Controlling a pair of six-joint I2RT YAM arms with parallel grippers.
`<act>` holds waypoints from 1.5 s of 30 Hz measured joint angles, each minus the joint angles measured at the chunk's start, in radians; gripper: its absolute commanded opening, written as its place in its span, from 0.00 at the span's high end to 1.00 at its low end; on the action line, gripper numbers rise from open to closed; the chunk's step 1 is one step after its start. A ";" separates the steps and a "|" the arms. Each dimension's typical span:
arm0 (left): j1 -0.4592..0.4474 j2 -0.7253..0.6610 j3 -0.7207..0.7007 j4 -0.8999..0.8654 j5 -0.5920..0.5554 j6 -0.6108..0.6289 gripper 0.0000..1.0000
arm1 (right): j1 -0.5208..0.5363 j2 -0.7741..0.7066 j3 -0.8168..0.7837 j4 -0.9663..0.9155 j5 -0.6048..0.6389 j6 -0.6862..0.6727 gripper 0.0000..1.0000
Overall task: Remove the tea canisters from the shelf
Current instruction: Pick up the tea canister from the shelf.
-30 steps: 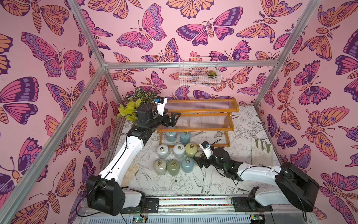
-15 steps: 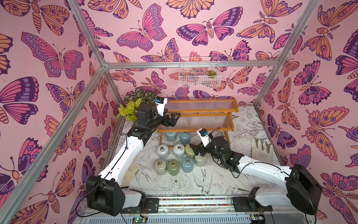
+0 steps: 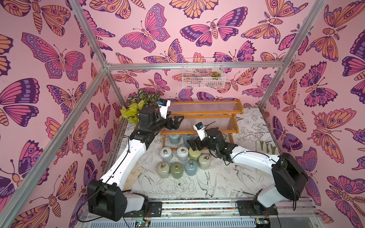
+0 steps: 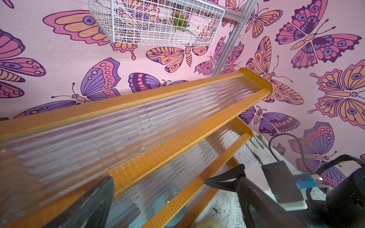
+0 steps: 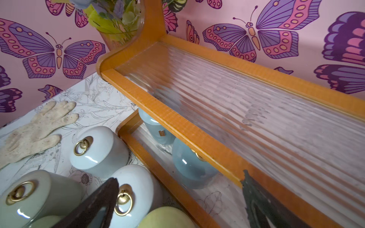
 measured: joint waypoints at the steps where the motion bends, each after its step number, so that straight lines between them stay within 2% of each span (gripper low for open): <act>1: 0.000 0.000 0.000 0.000 0.000 0.000 0.00 | 0.000 0.011 0.014 -0.004 -0.011 0.005 0.02; 8: 0.000 -0.004 -0.005 -0.024 0.000 0.000 0.00 | -0.006 0.071 0.054 -0.016 -0.055 0.027 0.05; 18: 0.000 -0.007 -0.009 -0.048 -0.003 0.000 0.00 | -0.036 0.095 0.055 -0.051 -0.045 0.030 0.02; 26: 0.000 -0.007 -0.012 -0.049 -0.003 0.000 0.00 | -0.042 0.224 0.100 -0.050 -0.037 0.030 0.01; 45: 0.000 -0.013 -0.020 -0.049 -0.002 0.000 0.00 | -0.083 0.418 0.319 -0.042 -0.017 0.033 0.02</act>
